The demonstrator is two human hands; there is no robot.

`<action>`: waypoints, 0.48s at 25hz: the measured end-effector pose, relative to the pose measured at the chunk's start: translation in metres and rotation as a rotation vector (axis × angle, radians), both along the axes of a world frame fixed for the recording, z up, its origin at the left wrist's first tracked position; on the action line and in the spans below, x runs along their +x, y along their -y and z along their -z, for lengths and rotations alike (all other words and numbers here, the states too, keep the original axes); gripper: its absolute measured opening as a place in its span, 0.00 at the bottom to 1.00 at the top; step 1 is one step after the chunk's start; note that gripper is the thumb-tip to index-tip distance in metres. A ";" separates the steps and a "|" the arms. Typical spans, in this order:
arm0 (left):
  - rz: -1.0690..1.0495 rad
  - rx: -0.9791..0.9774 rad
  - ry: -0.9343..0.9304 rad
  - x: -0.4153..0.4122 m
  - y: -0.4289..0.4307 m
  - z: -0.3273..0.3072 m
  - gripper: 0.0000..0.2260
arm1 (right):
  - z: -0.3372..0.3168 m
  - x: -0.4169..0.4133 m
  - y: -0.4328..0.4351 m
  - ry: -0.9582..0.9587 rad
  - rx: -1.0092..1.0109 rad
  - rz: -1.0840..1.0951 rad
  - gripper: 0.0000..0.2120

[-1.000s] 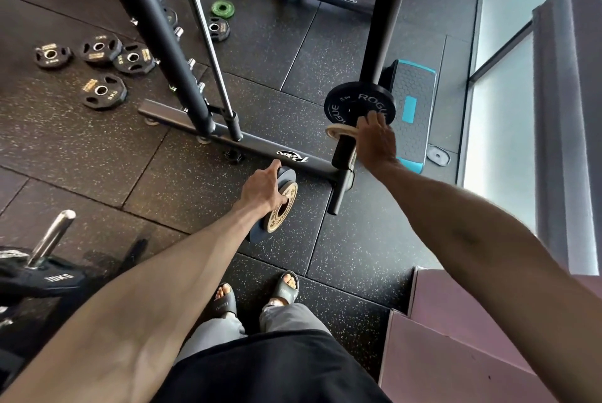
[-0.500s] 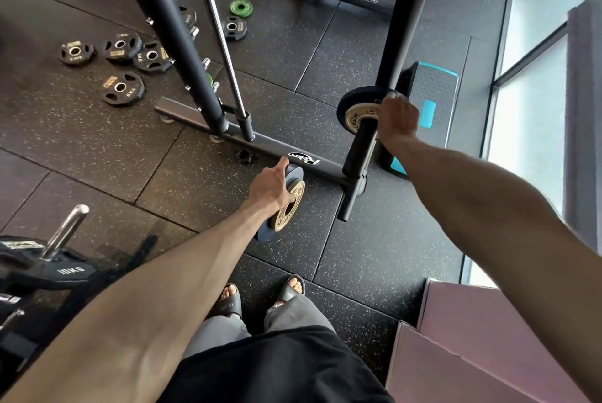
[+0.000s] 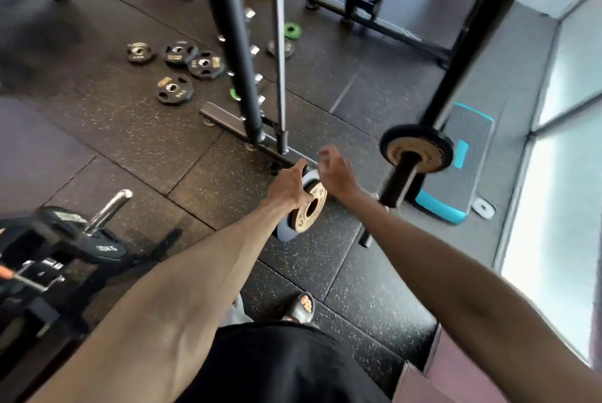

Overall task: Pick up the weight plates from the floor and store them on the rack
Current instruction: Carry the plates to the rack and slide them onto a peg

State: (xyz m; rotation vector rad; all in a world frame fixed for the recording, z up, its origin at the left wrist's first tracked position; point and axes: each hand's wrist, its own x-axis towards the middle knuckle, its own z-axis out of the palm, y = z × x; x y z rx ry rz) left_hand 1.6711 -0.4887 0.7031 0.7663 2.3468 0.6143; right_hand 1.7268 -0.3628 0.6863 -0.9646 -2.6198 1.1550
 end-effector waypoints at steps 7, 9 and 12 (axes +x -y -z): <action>-0.507 0.198 0.148 -0.127 0.144 -0.002 0.31 | 0.100 -0.111 0.120 0.234 -1.066 0.306 0.51; -0.660 0.265 0.221 -0.170 0.195 0.004 0.30 | 0.076 -0.161 0.158 0.216 -1.012 0.260 0.43; -0.923 0.422 0.400 -0.232 0.260 0.012 0.25 | 0.059 -0.238 0.205 0.232 -0.963 0.146 0.44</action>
